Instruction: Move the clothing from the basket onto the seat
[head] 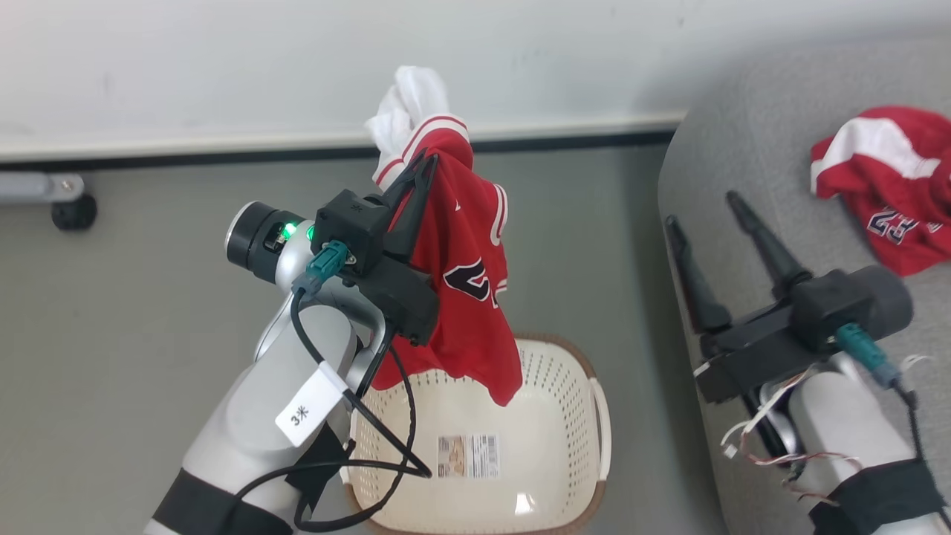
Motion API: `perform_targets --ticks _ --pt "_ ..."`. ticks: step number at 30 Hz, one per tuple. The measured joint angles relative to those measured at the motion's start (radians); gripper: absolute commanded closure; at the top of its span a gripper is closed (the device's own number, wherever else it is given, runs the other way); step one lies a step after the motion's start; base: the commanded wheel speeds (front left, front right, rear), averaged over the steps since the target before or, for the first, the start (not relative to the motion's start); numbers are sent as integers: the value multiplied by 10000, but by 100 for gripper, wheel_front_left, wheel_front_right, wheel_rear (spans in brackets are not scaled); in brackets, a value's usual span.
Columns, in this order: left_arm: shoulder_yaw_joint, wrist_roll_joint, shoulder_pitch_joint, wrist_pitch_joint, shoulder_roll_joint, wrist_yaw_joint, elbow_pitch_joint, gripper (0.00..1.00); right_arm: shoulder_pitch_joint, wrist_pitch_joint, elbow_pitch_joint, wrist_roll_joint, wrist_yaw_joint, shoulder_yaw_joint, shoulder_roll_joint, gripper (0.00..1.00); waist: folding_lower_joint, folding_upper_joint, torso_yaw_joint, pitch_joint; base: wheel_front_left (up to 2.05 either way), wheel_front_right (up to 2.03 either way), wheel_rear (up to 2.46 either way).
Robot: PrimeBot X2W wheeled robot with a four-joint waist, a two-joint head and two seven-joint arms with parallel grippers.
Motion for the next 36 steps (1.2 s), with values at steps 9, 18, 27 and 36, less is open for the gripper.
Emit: perform_targets --ticks 9,18,27,36 --pt "50 -173 -25 387 -13 -2 230 100 71 0 562 -19 307 800 458 0 0 0 -5 -1132 0 0 0" --pt "-234 -453 182 830 -19 15 238 100 516 0 1024 119 545 1950 1162 0 0 -1 -36 -2369 0 0 0" --pt "-1310 -1070 286 1367 -31 272 -734 100 407 0 1438 134 617 2855 1384 0 0 -1 139 -3033 0 0 0" --pt "-1889 -1544 283 1852 -12 560 -1546 100 30 2 2242 174 617 2951 1407 0 1 1 622 -3085 0 0 0"
